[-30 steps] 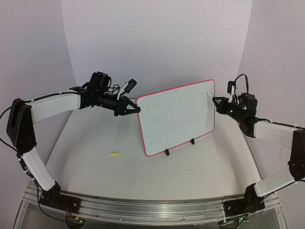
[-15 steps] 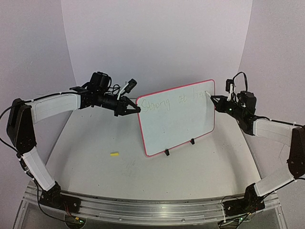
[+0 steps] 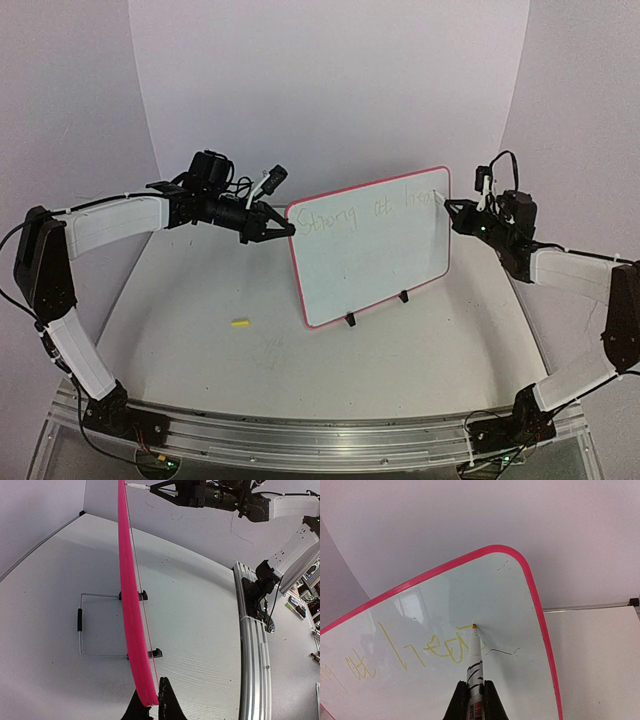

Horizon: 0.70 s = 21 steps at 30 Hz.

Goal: Write a sentence on the whiteboard

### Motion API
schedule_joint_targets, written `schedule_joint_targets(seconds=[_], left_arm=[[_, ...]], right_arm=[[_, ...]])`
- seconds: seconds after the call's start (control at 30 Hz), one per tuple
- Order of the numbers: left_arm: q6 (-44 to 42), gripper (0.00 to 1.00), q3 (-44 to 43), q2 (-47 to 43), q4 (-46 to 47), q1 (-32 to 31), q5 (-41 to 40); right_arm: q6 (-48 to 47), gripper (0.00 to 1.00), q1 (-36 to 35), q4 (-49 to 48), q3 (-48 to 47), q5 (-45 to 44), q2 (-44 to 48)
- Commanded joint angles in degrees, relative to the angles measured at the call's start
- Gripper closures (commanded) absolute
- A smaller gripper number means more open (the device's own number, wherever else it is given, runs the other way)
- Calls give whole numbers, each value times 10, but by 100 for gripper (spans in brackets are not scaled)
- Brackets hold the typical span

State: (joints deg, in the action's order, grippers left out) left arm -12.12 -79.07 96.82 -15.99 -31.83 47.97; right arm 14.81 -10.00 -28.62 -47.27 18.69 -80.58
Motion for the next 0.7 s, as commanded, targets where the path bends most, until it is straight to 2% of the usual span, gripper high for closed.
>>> schedule_joint_targets(seconds=[0.0,0.43,0.67], left_arm=[[-38,100,0,7,-29,-16,-7],[-37,100,0,5,-29,-17,-5],[-37,100,0,4,-29,-17,-6]], right_arm=[[-4,100,-1,-7,-11,-14,-6],[5,100,-1,-6,34,-15,5],[4,100,-1,-7,19,-17,2]])
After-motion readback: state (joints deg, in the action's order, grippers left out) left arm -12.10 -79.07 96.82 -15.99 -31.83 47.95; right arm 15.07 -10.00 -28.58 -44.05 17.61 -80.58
